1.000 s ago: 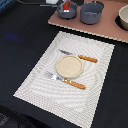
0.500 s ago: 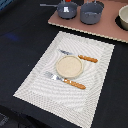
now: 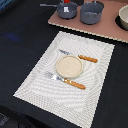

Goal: Place the pan onto the stove and place the fish and sausage into the pan.

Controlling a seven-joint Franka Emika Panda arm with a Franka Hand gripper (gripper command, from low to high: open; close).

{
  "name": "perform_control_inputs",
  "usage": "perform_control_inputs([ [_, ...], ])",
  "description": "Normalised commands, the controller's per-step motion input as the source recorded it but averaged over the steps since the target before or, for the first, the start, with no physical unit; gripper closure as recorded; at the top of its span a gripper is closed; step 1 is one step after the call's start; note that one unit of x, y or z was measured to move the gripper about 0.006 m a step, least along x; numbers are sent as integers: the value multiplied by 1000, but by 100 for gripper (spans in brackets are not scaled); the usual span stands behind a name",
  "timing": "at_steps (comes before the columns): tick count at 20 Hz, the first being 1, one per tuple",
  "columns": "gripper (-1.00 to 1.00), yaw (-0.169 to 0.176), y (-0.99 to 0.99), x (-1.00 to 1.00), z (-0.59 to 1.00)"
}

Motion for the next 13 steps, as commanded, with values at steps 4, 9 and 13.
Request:
perform_control_inputs([
  [4, -100, 0, 57, 101, 354],
  [9, -100, -3, 14, 23, 991],
  [13, -100, 12, 216, -20, 266],
])
